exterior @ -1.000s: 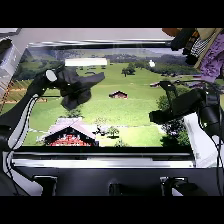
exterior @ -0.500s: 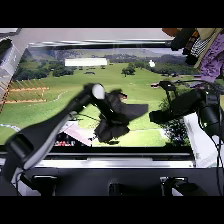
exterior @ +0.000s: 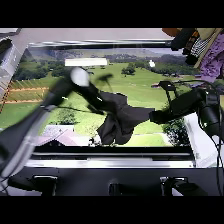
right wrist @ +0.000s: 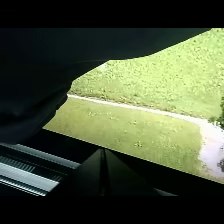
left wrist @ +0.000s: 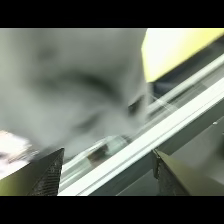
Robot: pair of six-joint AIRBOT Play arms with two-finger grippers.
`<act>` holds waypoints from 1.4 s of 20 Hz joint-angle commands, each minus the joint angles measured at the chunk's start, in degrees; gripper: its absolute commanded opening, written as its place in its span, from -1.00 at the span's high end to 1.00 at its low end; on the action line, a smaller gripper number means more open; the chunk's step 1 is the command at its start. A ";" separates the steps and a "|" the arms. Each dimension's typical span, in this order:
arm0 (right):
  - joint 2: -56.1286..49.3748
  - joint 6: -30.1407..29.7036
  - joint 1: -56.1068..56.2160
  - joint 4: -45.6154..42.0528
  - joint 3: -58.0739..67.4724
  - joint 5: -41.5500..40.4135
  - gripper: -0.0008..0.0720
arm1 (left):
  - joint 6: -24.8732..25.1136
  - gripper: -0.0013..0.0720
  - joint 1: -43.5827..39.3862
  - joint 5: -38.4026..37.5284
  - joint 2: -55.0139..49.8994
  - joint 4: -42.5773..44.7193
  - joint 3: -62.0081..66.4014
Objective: Fold the clothes and pants, and hang the long-sleeved shirts on hangers.
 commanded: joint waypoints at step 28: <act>-31.54 -8.22 -25.11 33.24 -0.63 15.87 -0.52 | 1.88 -0.74 35.95 -6.54 20.31 11.65 -0.04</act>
